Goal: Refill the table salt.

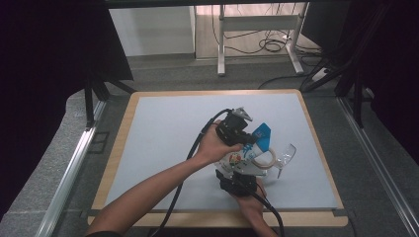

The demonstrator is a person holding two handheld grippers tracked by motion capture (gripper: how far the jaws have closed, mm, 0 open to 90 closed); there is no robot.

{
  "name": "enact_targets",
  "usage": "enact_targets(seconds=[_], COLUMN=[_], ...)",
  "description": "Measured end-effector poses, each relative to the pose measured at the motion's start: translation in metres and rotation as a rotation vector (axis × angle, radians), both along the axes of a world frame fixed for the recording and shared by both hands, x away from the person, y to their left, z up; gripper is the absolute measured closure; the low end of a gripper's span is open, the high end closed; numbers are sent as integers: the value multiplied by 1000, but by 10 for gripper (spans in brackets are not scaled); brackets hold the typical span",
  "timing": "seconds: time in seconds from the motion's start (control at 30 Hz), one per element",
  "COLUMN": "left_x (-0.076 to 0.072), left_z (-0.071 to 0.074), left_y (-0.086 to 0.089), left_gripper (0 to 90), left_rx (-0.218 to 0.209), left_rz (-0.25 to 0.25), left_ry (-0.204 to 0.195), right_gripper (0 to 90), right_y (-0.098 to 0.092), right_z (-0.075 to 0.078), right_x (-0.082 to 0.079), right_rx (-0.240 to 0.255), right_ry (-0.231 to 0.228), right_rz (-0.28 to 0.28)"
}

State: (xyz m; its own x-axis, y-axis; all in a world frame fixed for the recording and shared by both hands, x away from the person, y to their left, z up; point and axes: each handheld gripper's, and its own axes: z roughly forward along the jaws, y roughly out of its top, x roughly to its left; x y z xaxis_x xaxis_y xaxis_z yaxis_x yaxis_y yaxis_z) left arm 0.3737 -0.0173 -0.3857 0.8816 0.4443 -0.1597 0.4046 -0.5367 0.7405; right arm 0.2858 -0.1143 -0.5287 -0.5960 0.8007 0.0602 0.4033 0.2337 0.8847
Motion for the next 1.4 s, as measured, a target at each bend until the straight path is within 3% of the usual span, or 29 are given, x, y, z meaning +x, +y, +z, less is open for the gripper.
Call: enact_targets(seconds=[0.2,0.53,0.77,0.9,1.2,1.4], left_x=[0,-9,-19,-23,-23,-19], left_z=[0,7,12,14,9,8], left_y=[0,7,10,11,8,2], left_gripper=[900,900,900,900,900,900], left_rx=[16,-3,-24,-31,-40,-25], left_rz=[9,6,-3,-5,-12,-12], left_ry=[-5,-11,-30,-36,-27,-25], right_gripper=[431,418,350,288,299,303], right_y=[1,-4,-1,-1,-2,-4], right_z=[4,-1,-1,0,0,1], right_x=[-1,4,2,1,4,5], right_rx=[8,12,6,37,56,91], right_ry=[-5,-20,-56,-65,-45,-4], right_rz=[-4,-24,-59,-53,-48,-36])
